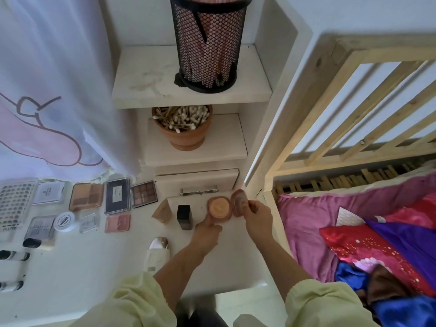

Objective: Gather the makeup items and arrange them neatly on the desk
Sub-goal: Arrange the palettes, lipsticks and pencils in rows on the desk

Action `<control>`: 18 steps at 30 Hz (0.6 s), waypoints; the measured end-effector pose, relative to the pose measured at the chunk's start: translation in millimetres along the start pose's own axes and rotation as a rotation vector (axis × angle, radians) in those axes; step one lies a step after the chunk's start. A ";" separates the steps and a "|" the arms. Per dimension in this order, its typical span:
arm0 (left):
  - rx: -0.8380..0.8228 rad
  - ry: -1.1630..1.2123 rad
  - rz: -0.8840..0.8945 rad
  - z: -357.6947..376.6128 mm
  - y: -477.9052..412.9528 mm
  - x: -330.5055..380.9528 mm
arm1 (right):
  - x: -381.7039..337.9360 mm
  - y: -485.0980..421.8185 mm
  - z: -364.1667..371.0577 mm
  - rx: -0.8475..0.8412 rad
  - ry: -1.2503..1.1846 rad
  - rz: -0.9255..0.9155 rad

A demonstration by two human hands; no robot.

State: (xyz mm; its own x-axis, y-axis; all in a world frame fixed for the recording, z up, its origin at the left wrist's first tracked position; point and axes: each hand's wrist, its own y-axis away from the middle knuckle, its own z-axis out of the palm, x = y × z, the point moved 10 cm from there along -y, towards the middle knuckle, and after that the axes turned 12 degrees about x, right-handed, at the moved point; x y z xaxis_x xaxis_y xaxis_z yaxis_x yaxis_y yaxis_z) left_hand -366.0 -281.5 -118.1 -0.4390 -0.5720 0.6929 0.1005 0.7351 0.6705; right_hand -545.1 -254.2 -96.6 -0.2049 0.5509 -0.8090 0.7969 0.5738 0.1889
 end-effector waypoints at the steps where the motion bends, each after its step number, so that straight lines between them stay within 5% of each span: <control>1: -0.002 0.001 0.007 -1.2 0.9 -0.7 | -0.4 -0.8 0.1 -0.019 0.015 -0.004; 5: -0.061 0.004 0.039 -11.1 15.0 -3.0 | -14.8 0.6 -17.6 0.040 0.032 -0.079; 8: -0.168 -0.097 0.059 -27.5 34.5 -11.1 | -53.1 20.4 -35.0 0.142 0.061 -0.332; 10: -0.180 -0.129 0.069 -47.4 42.1 -17.5 | -75.5 38.6 -23.5 0.042 0.094 -0.443; 14: 0.056 -0.167 0.119 -106.1 37.7 -25.6 | -105.6 78.9 32.9 -0.305 0.208 -0.537; 18: 0.218 -0.293 0.192 -124.2 35.5 -22.1 | -122.9 102.9 72.0 -0.474 0.373 -0.601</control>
State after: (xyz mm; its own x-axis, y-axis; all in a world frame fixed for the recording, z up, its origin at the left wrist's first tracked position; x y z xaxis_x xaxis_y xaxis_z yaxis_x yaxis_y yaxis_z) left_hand -241.9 -287.9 -76.6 -0.6698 -0.3117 0.6740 0.0277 0.8965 0.4422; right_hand -397.0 -306.5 -17.7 -0.7575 0.1870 -0.6255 0.1870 0.9801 0.0665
